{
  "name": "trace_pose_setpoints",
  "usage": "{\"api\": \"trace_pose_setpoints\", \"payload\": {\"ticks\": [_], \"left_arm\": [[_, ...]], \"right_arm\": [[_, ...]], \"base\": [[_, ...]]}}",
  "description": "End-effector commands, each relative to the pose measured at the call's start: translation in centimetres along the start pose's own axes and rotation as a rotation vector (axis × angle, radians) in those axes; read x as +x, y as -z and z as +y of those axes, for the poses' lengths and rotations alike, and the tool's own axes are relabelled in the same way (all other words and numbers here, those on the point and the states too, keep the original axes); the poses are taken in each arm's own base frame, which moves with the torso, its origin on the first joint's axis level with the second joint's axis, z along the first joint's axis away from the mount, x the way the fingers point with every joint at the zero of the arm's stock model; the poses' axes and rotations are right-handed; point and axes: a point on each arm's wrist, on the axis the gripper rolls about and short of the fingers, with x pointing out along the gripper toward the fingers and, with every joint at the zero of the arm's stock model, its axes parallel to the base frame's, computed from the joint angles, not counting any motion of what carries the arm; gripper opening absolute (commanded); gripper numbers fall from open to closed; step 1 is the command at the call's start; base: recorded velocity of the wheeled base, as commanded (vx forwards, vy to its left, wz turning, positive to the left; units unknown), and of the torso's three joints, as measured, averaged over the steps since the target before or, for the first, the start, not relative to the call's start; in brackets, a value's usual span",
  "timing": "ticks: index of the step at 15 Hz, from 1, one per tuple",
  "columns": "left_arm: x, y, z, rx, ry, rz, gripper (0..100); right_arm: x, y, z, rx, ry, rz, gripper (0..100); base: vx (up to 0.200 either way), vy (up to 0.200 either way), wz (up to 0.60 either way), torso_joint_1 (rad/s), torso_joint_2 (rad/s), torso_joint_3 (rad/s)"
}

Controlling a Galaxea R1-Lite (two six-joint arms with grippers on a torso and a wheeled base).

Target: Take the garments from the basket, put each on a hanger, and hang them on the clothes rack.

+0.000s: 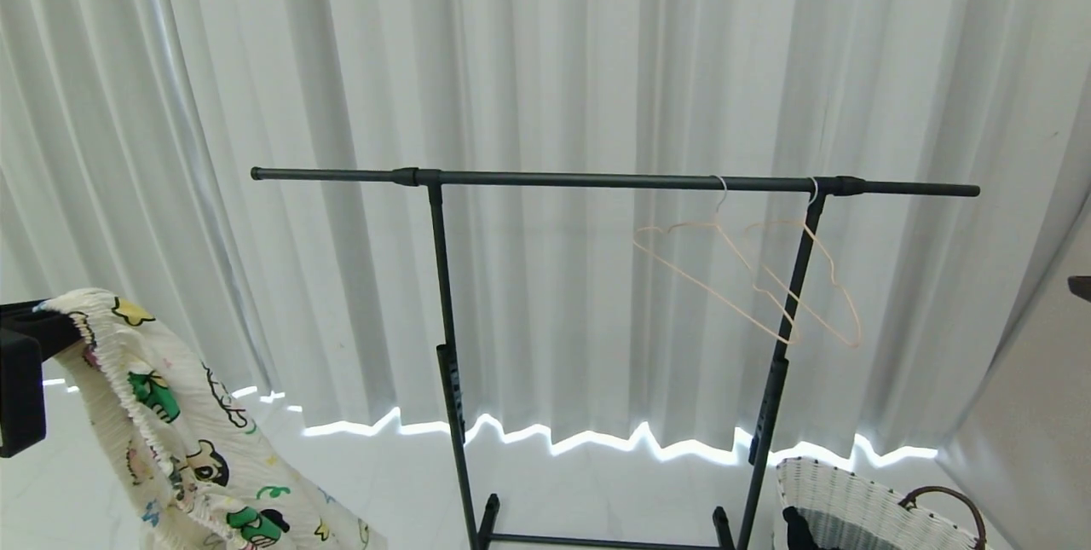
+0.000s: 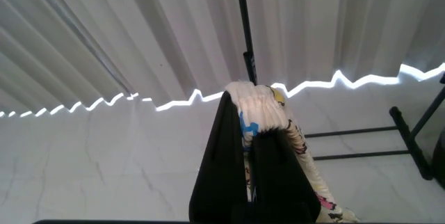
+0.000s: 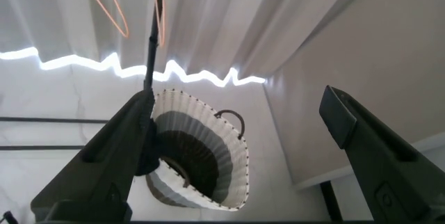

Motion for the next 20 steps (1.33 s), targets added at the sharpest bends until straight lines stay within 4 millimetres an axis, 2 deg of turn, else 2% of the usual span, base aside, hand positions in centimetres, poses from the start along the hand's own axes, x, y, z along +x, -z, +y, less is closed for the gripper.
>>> {"api": "trace_pose_setpoints", "payload": {"ticks": [1,4,13,20], "left_arm": [[0.21,0.02,-0.05,0.004,0.001,0.009,0],[0.27,0.31,-0.12,0.023,0.002,0.018,0],[0.23,0.50,-0.15,0.026,0.003,0.021,0],[0.00,0.46,-0.09,0.022,0.001,0.011,0]], "right_arm": [[0.43,0.07,0.14,-0.006,-0.002,0.015,100],[0.42,0.07,0.16,-0.006,-0.004,0.015,100],[0.41,0.04,0.13,-0.005,-0.004,0.013,100],[0.24,-0.03,0.19,-0.005,-0.046,-0.002,100]], "base": [[0.000,0.000,0.00,0.163,-0.33,-0.178],[0.000,0.000,0.00,0.061,-0.12,-0.058],[0.000,-0.200,0.00,0.008,-0.01,-0.001],[0.000,0.000,0.00,0.000,0.00,0.000]]}}
